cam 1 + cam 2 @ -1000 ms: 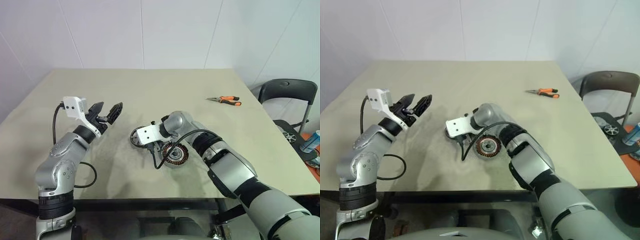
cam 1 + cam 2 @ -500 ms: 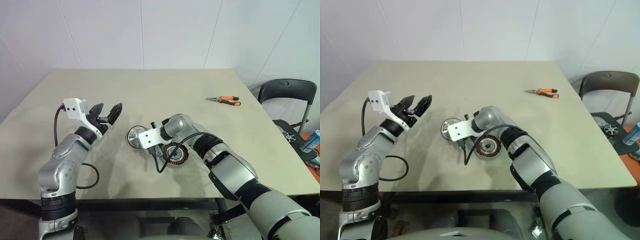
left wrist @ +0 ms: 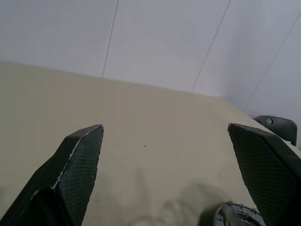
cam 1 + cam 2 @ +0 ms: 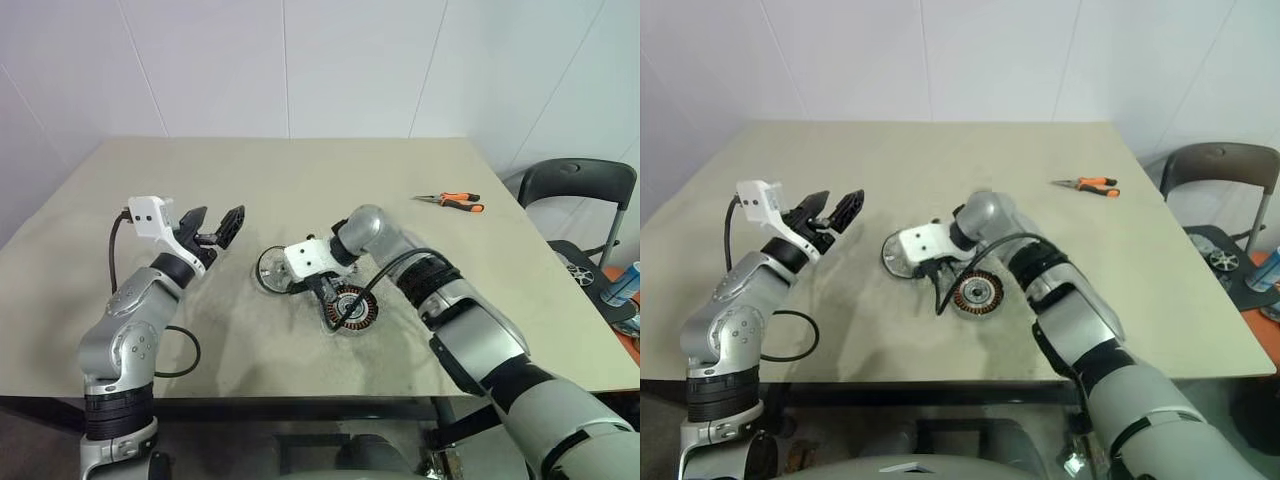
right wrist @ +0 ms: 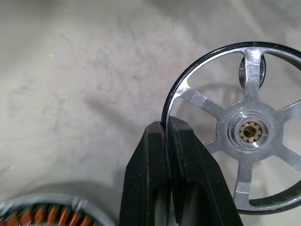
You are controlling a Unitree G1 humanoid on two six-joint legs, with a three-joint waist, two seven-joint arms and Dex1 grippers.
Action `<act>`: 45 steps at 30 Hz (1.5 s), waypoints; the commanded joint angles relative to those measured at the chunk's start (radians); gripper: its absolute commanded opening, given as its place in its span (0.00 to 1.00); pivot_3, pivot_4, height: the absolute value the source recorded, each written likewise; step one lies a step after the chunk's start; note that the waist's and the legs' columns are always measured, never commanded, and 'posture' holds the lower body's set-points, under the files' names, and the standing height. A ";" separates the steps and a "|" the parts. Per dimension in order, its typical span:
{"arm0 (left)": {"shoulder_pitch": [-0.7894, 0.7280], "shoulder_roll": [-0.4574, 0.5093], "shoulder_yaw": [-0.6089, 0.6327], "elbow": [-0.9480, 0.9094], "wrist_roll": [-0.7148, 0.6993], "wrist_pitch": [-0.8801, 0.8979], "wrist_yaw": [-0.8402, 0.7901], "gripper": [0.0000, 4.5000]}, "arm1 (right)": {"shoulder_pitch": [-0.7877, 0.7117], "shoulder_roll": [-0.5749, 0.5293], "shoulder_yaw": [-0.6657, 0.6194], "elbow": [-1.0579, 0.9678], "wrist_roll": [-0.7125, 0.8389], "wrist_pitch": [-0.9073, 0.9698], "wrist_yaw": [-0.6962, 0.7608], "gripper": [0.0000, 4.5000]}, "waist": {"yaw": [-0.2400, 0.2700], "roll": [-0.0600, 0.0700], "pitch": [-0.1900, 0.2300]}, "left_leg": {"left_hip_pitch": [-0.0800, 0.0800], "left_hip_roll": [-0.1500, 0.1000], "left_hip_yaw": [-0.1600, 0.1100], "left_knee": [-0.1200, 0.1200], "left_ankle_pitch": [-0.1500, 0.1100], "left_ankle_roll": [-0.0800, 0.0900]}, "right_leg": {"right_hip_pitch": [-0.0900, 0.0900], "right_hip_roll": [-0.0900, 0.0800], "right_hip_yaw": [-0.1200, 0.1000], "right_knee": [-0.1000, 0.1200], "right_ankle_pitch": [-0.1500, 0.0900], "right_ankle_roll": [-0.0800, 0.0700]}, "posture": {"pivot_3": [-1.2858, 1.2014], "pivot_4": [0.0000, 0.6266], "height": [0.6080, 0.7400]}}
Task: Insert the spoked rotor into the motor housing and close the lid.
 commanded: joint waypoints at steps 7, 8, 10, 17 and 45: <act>-0.052 -0.006 -0.018 0.009 0.006 -0.029 -0.035 1.00 | 0.000 -0.259 -0.062 -0.066 0.009 0.011 0.009 0.01 | 0.000 0.000 0.000 | 0.000 0.000 0.000 0.000 0.000 0.000 | 0.000 0.000 0.000 -0.001 0.000 0.000 | 0.52 0.00 1.00; -0.057 -0.006 -0.020 0.015 0.007 -0.030 -0.038 1.00 | 0.007 -0.298 -0.059 -0.041 -0.010 -0.008 -0.013 0.01 | 0.002 0.000 0.000 | 0.000 0.000 0.000 0.000 0.000 0.000 | 0.000 0.000 0.000 -0.001 0.000 0.000 | 0.52 0.00 1.00; -0.065 -0.007 -0.022 0.025 0.010 -0.031 -0.041 1.00 | 0.022 -0.349 -0.050 -0.008 -0.032 -0.036 -0.030 0.01 | 0.004 0.000 0.000 | 0.000 0.000 0.000 0.000 0.000 0.000 | 0.000 -0.001 0.000 -0.002 0.000 0.000 | 0.52 0.00 1.00; -0.081 -0.003 -0.028 0.047 0.011 -0.025 -0.060 1.00 | 0.120 -0.472 -0.044 0.004 -0.054 -0.033 -0.004 0.01 | -0.004 0.001 0.000 | -0.001 0.000 0.000 -0.001 0.001 0.003 | 0.000 -0.001 0.000 -0.002 0.000 0.000 | 0.52 0.00 1.00; 0.057 0.230 0.160 0.087 -0.089 0.059 -0.230 1.00 | 0.280 -0.532 -0.138 -0.494 0.127 0.361 0.117 0.30 | 0.001 0.003 0.001 | 0.003 0.001 0.000 0.000 0.001 0.003 | 0.003 -0.001 0.000 -0.002 0.000 -0.001 | 0.52 0.00 1.00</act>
